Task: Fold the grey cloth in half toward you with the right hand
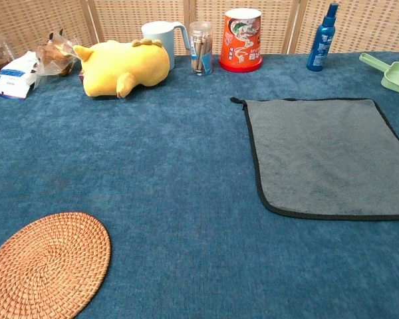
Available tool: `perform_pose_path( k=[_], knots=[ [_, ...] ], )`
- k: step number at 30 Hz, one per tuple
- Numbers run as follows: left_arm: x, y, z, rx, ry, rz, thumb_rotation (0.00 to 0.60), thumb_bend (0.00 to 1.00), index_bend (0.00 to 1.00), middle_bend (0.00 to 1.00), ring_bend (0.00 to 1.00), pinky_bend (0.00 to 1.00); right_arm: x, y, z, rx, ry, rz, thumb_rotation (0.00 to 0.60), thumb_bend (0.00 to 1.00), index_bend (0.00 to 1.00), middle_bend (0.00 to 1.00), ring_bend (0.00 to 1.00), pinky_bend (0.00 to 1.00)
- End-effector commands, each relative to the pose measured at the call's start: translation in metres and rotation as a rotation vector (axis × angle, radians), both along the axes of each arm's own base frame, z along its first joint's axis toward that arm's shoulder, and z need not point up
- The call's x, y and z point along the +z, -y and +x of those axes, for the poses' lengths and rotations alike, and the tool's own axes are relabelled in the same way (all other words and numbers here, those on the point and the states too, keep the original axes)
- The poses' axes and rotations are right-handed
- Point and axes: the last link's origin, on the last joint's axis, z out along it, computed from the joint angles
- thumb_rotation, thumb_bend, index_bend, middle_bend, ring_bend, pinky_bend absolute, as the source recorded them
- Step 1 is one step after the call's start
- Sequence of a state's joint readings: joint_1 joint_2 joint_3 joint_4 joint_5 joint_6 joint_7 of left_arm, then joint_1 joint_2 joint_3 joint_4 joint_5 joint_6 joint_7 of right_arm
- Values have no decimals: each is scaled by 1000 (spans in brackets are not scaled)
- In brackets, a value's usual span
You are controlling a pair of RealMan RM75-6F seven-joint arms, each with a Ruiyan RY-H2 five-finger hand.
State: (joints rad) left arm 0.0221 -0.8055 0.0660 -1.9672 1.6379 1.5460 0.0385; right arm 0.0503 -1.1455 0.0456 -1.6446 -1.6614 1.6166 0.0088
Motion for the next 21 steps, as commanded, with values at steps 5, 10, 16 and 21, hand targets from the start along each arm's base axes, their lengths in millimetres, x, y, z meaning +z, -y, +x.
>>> perform_pose_path(
  k=[5,10,16,21],
  knots=[
    [-2,2,1,-16,-13,5,600,282,0,0,0,0,-3,0,-3,-17,-57,9,600,2,0,0,0,102],
    [-3,2,2,-26,-11,-2,600,281,0,0,0,0,-5,0,-4,-47,-92,22,600,0,0,0,0,91],
    [0,0,2,-29,4,7,600,280,0,0,0,0,-13,4,0,-50,-72,45,600,0,0,0,0,92],
    [1,-2,2,-29,9,5,600,280,0,0,0,0,-21,24,10,-33,-89,111,600,0,0,0,0,92]
  ],
)
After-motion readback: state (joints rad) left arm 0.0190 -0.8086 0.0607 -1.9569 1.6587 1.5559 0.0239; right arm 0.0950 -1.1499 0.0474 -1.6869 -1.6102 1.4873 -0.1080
